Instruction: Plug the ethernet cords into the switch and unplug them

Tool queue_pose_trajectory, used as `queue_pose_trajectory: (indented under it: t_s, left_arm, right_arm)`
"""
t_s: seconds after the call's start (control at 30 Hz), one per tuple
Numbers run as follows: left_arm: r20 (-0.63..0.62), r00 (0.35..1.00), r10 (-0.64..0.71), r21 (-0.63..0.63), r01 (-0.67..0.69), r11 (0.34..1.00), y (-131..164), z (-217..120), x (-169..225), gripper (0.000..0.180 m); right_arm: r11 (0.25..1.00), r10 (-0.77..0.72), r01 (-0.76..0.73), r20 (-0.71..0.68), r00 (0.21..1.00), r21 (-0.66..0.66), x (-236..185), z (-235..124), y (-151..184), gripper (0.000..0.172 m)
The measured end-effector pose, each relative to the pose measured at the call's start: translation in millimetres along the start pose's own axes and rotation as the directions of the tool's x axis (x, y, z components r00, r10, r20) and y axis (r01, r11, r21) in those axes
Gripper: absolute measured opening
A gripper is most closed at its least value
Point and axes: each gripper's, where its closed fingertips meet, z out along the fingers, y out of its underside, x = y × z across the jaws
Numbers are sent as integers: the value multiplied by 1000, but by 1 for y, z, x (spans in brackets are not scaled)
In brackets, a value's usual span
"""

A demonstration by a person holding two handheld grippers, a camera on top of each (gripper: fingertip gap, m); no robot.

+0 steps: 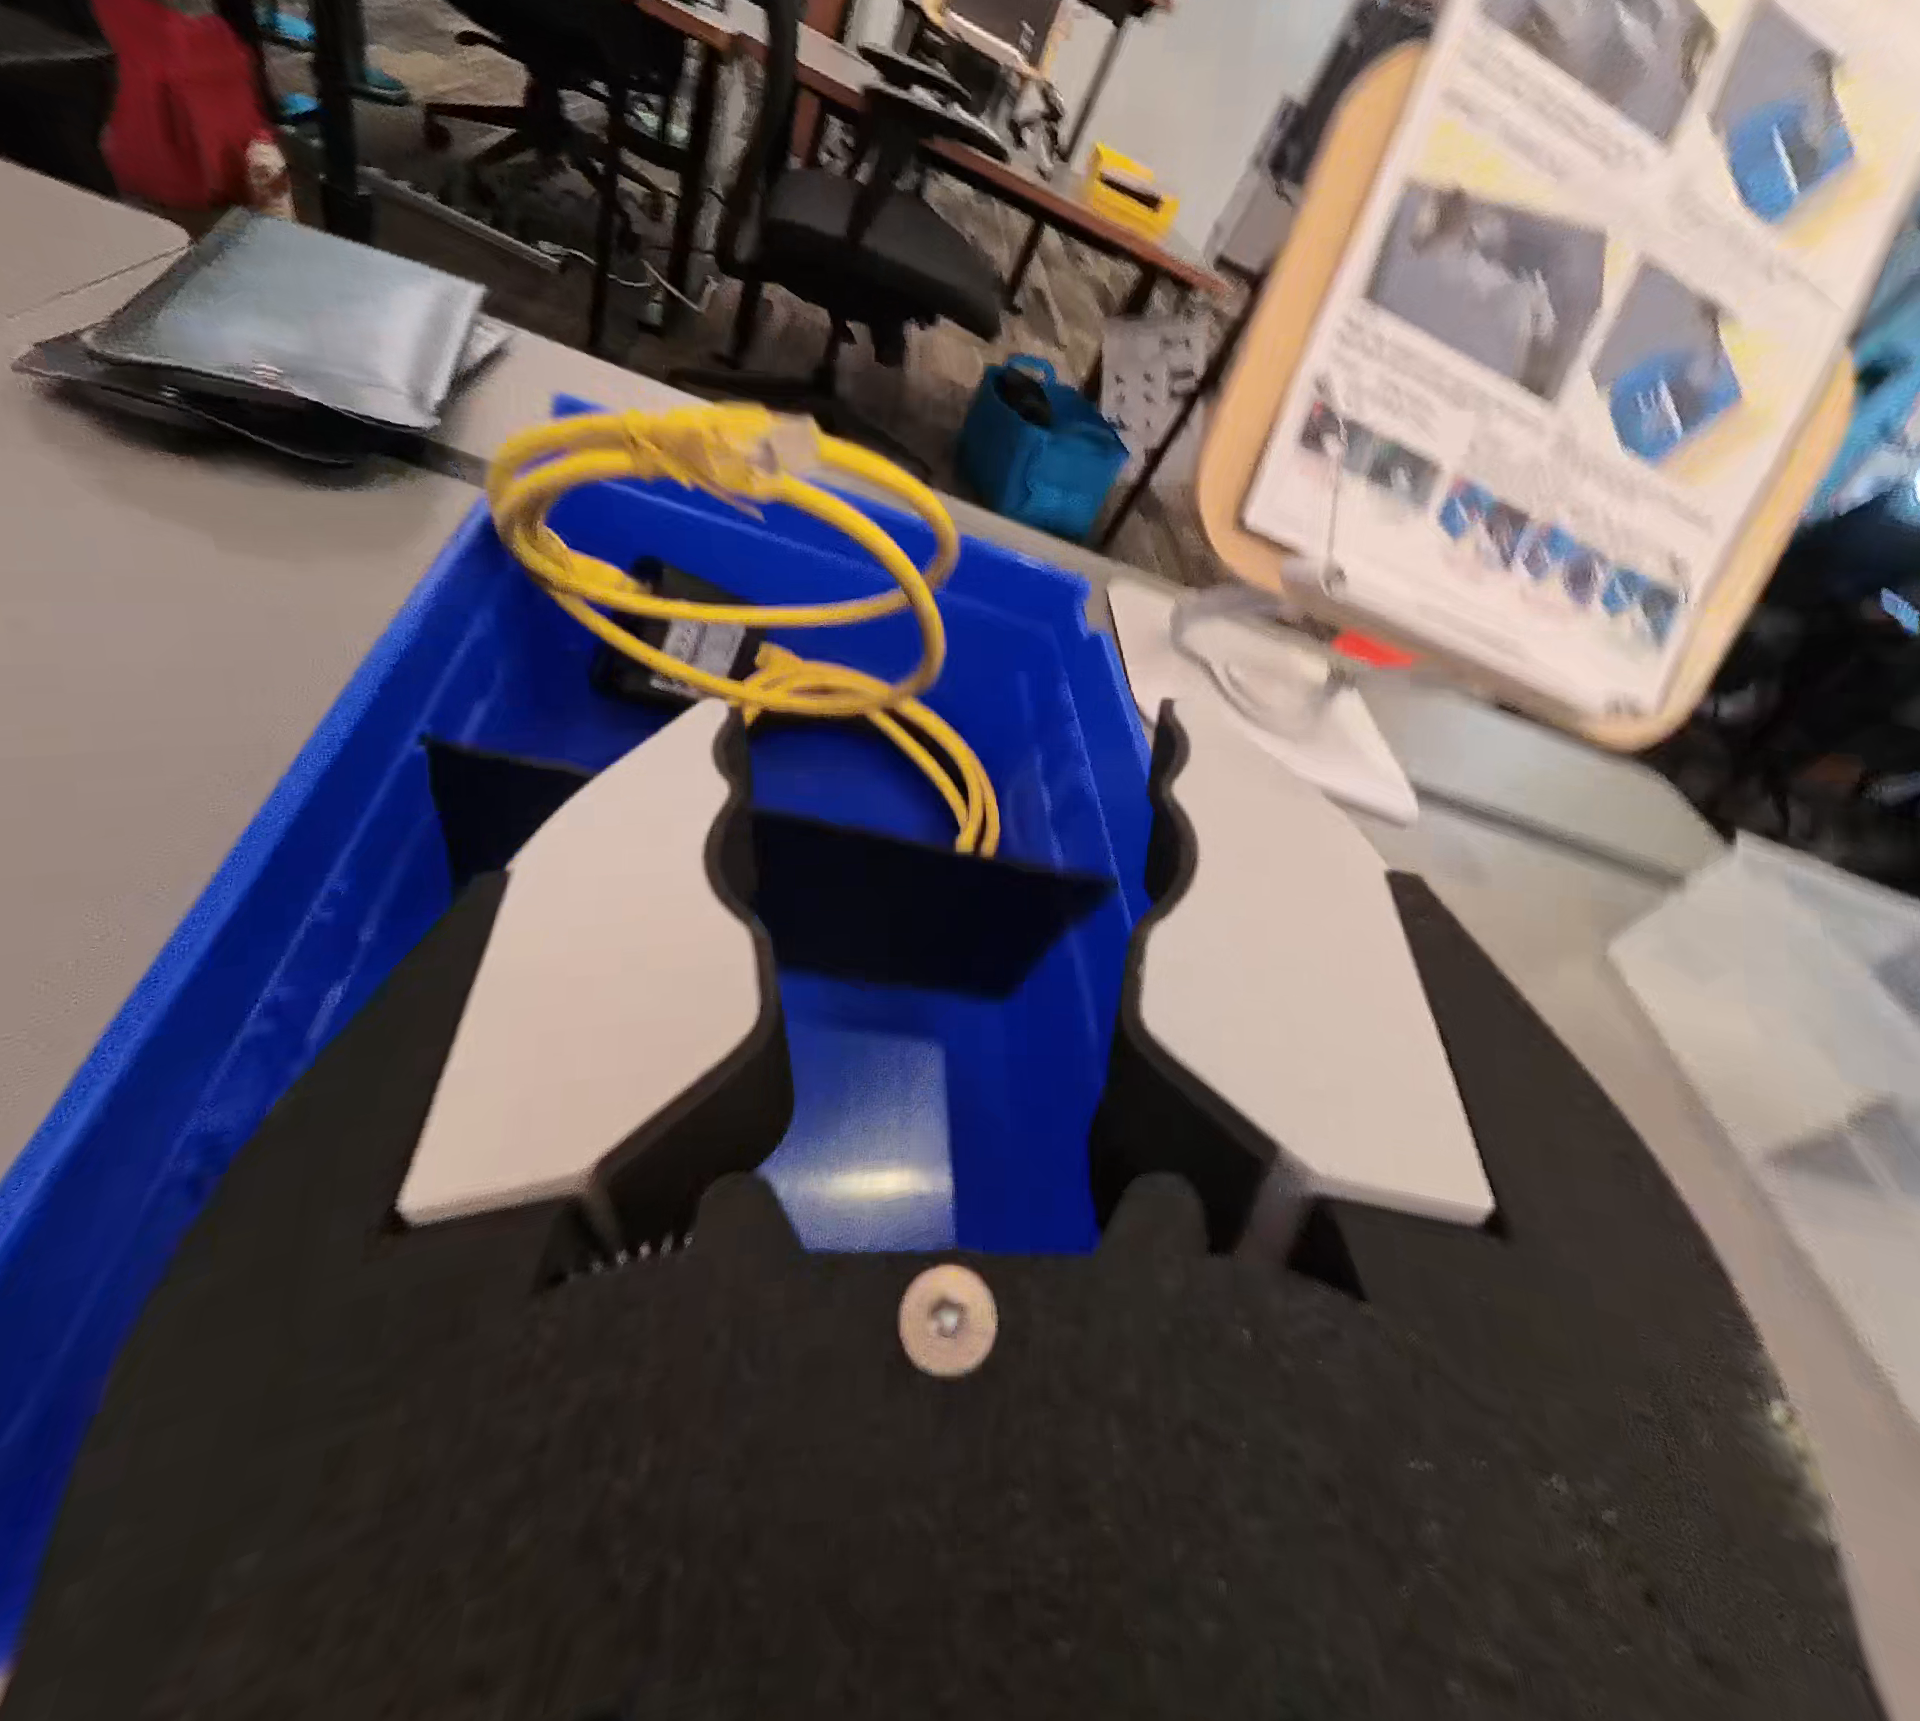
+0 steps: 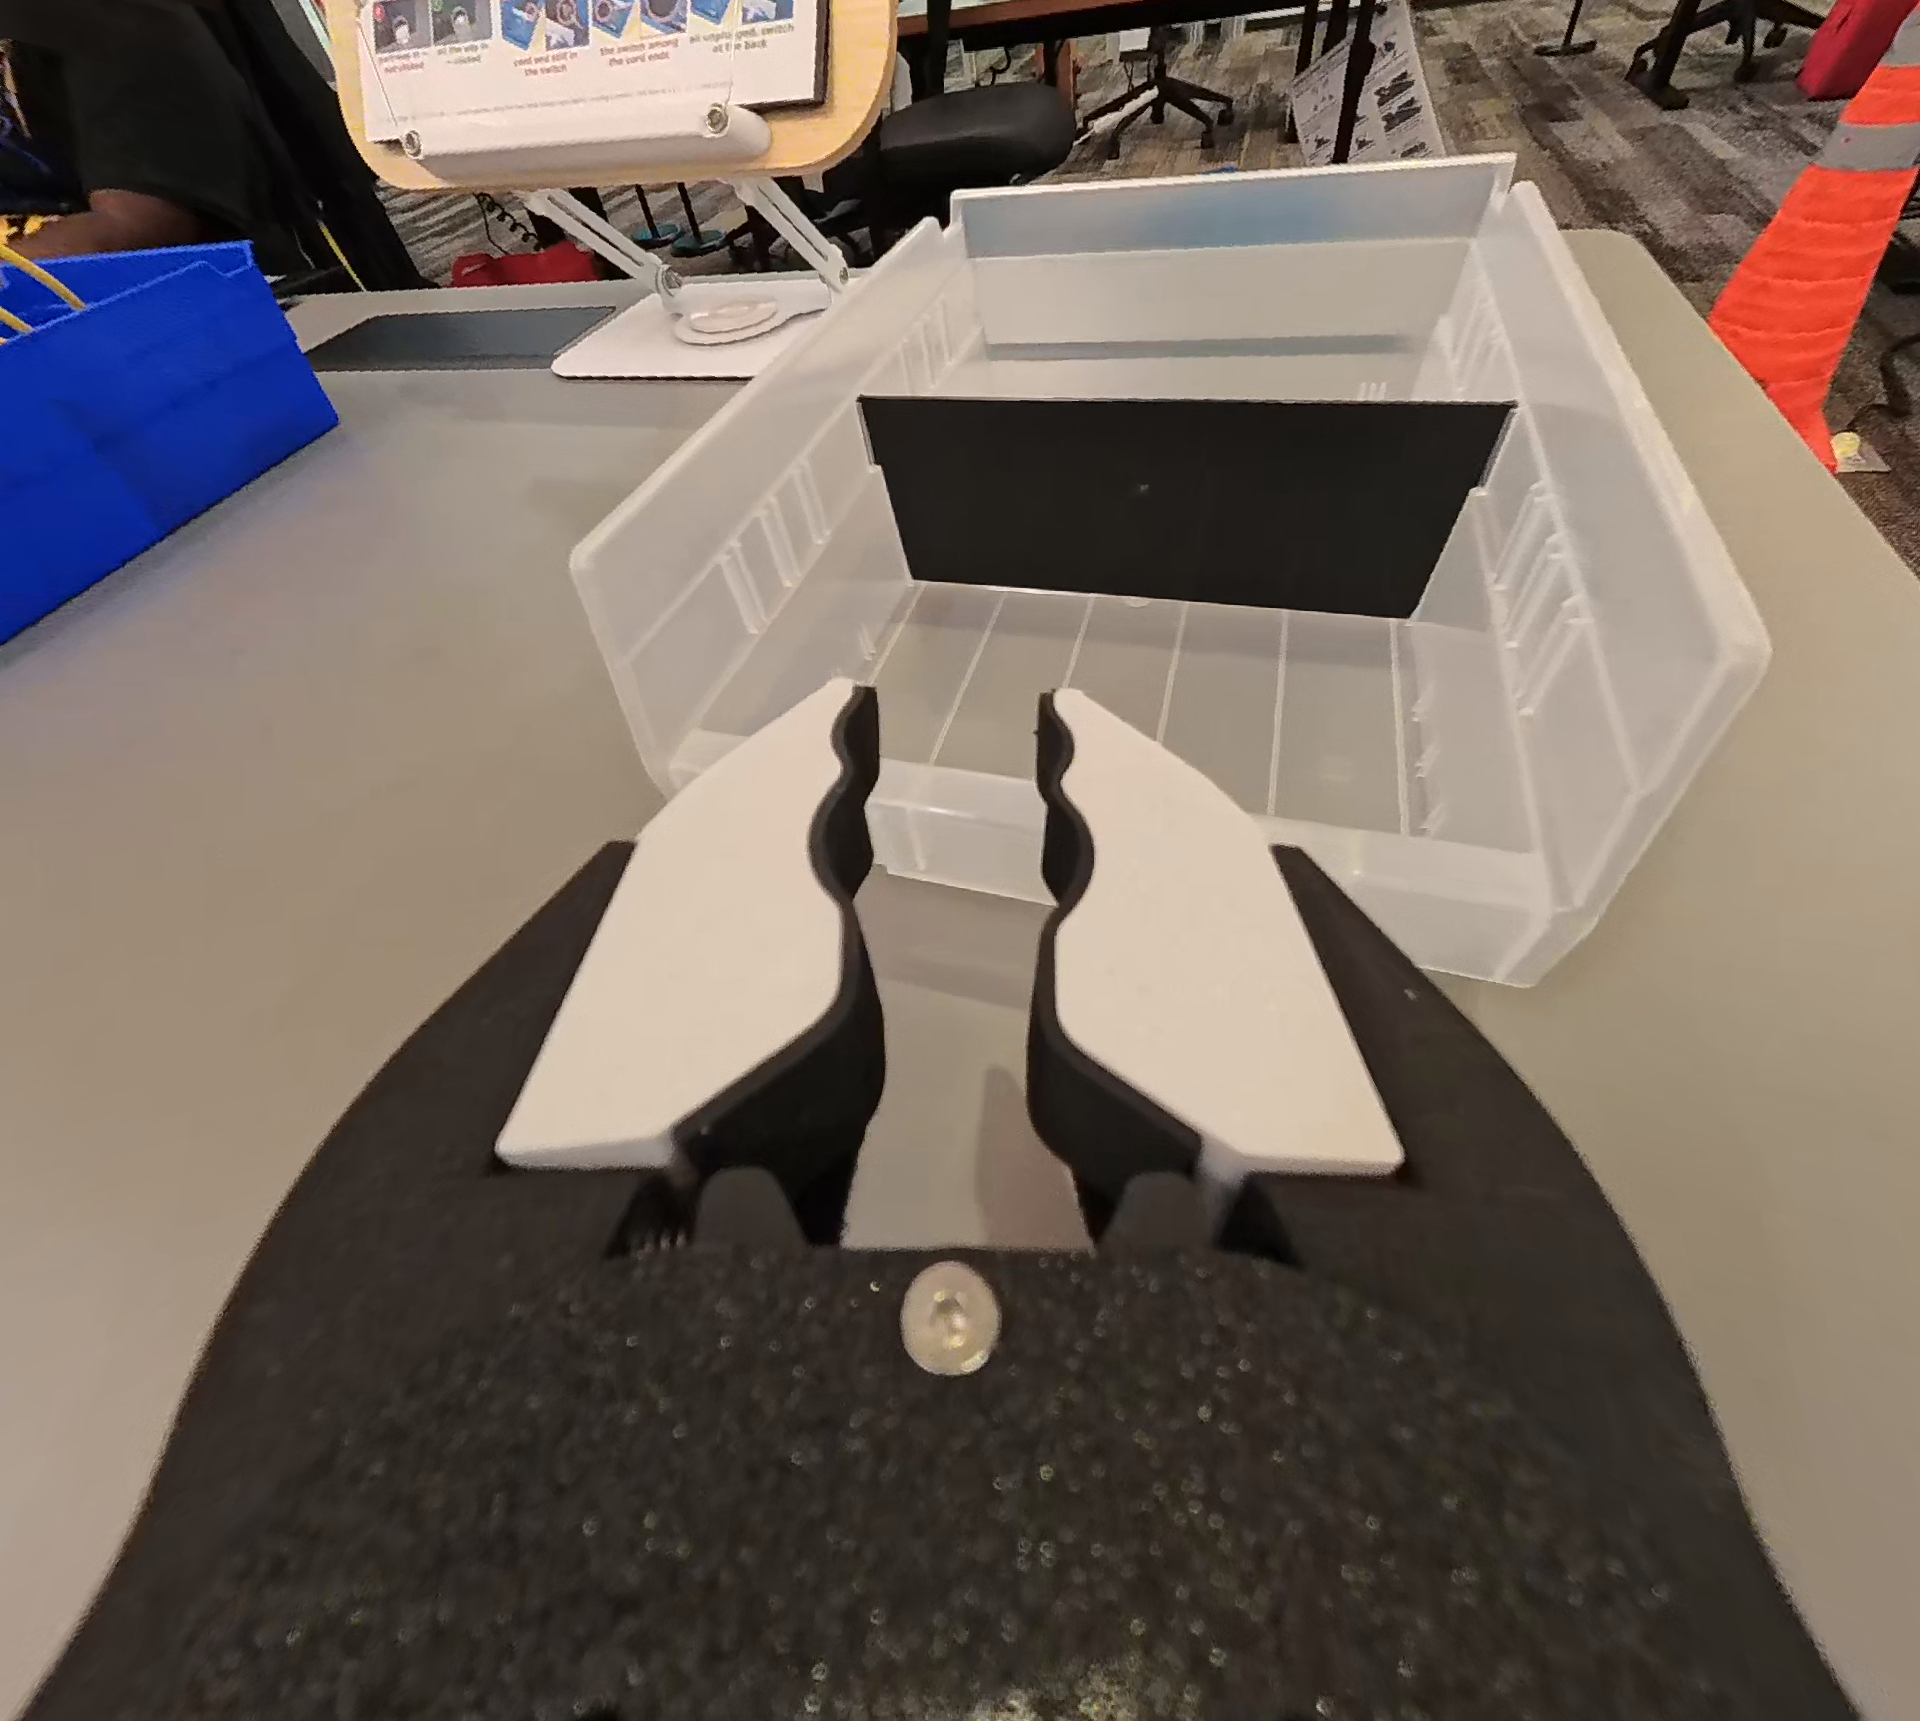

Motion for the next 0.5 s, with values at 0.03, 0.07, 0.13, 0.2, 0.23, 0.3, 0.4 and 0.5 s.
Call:
queue_pose_trajectory:
  t_s: [0.03, 0.07, 0.13, 0.2, 0.23, 0.3, 0.4, 0.5]
  left_arm:
    - [27, 999, -45, 17, 44, 999, -6, 10, -5, 74]
    - [49, 995, -87, 26, 85, 996, -11, 21, -9, 76]
    - [90, 983, -159, 43, 156, 987, -17, 40, -18, 81]
    - [155, 962, -224, 56, 218, 974, -21, 58, -31, 84]
    - [156, 951, -268, 71, 259, 963, -25, 67, -36, 84]
    - [152, 924, -350, 79, 342, 936, -30, 82, -44, 76]
    - [45, 867, -496, 82, 491, 867, -42, 96, -44, 50]
    - [25, 851, -524, 50, 523, 851, -52, 100, -39, 44]
  right_arm:
    - [1000, -1, 1, 2, 1000, -3, 0, 1, 1, 28]
    - [1000, -1, 1, 3, 1000, -5, 0, 1, 1, 28]
    - [1000, 0, 0, 8, 1000, -8, -1, 2, 2, 28]
    - [1000, 1, -1, 10, 1000, -10, -1, 2, 2, 28]
    - [1000, 2, -2, 13, 1000, -12, -1, 2, 3, 28]
    - [1000, 9, -8, 19, 1000, -20, -1, 3, 5, 28]
    - [999, 15, -14, 26, 1000, -33, -1, 5, 7, 28]
    - [999, 10, -9, 28, 1000, -38, -2, 4, 8, 27]
